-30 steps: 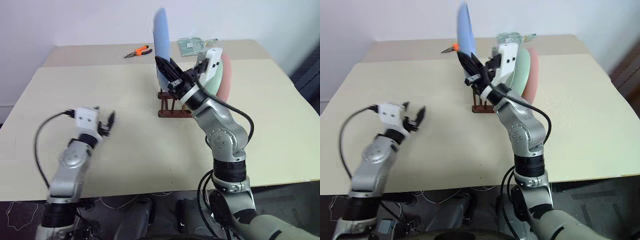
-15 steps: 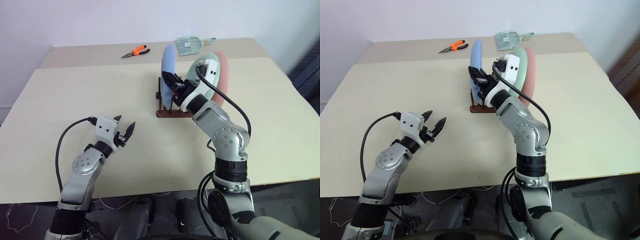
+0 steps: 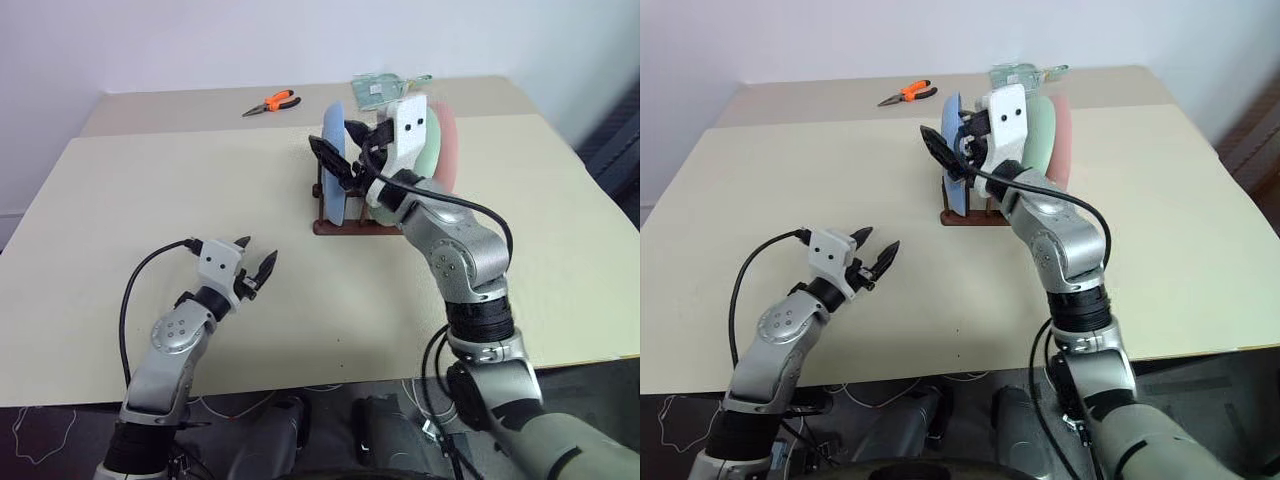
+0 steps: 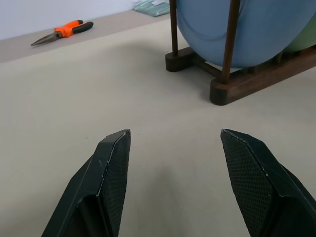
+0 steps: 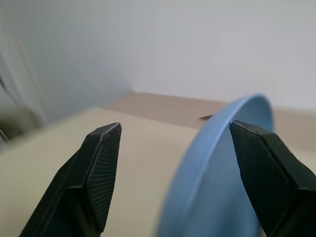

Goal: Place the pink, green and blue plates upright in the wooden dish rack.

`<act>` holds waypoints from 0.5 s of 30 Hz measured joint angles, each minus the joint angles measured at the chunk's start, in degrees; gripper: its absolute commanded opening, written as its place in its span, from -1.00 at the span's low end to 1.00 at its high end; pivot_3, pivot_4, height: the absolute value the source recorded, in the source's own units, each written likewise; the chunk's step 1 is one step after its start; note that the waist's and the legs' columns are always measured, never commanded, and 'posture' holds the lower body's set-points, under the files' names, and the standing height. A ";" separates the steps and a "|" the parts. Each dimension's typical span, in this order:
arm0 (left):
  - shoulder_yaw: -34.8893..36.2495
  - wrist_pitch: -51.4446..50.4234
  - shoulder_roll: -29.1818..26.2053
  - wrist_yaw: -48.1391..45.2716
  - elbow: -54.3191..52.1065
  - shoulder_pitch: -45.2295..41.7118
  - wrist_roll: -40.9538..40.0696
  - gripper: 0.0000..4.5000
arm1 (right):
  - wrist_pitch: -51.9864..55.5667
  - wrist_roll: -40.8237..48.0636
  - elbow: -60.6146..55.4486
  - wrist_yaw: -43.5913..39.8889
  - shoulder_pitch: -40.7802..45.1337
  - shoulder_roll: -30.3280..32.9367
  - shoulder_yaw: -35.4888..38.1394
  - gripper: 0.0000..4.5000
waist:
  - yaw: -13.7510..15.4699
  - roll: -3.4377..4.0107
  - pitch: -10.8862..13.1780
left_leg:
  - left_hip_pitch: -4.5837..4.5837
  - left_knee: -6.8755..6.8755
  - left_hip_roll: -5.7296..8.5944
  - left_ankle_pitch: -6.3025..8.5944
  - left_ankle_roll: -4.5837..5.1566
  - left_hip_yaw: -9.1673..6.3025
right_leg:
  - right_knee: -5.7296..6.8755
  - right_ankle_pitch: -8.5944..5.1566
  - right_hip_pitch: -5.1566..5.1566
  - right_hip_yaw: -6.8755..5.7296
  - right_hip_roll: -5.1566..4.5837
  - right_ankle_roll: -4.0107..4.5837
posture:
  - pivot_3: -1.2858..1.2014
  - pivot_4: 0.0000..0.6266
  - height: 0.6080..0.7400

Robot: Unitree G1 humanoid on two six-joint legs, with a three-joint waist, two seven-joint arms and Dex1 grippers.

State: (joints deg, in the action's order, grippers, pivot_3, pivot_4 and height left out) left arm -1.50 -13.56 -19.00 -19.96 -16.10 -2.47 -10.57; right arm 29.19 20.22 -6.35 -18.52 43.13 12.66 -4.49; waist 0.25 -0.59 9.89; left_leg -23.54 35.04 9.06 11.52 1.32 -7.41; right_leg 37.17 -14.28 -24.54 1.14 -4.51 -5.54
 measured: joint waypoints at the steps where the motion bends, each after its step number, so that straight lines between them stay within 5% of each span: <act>1: -0.01 0.00 0.02 -0.08 0.00 -0.02 0.02 0.32 | -1.58 -1.33 0.00 -0.39 0.58 0.53 -0.09 0.56 | 0.03 0.00 0.00 | 0.00 -0.01 0.00 0.00 0.00 0.00 | 0.00 0.00 0.01 0.00 0.00 0.00 | 0.03 -0.52 0.81; 3: -0.09 0.00 0.44 -0.28 0.00 -0.28 0.07 0.32 | -5.13 -3.80 -0.02 -0.65 1.63 1.92 0.06 0.56 | 0.03 0.00 0.00 | 0.00 0.00 0.00 0.00 0.00 0.00 | 0.00 0.00 0.02 0.00 0.00 0.00 | 0.03 -0.52 0.81; 6: -0.24 0.01 0.61 -0.52 0.04 -0.59 0.13 0.32 | -7.59 -5.29 -0.18 -0.43 1.84 4.16 2.60 0.20 | 0.28 -0.01 0.00 | 0.00 0.01 0.00 0.00 0.00 -0.01 | -0.02 0.00 0.04 0.00 0.00 0.00 | 0.03 -0.52 0.81; 11: -0.27 0.15 0.55 -1.69 1.10 -1.03 0.15 0.32 | -5.73 -2.96 -6.41 -5.21 -3.17 12.34 8.33 -0.98 | 0.55 -0.02 0.00 | -0.05 0.02 0.00 0.04 0.06 -0.07 | -0.18 -0.01 0.12 -0.09 -0.04 -0.03 | 0.03 -0.52 0.81; 15: -2.36 0.61 0.79 -3.67 2.25 -2.82 0.50 0.32 | -4.32 -0.23 -12.29 -12.33 -11.68 20.62 10.80 -0.99 | 0.52 -0.01 0.01 | -0.10 0.04 0.00 0.04 0.07 -0.07 | -0.18 -0.03 0.10 -0.09 -0.06 -0.03 | 0.03 -0.52 0.81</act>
State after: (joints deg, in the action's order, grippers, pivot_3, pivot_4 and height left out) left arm -3.87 -12.95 -18.22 -23.63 -13.85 -5.29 -10.07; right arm 24.87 19.99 -18.64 -30.85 31.45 33.28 6.31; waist 0.77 -0.60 9.90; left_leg -23.65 35.08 9.07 11.56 1.39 -7.47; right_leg 36.99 -14.30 -24.44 1.05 -4.57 -5.58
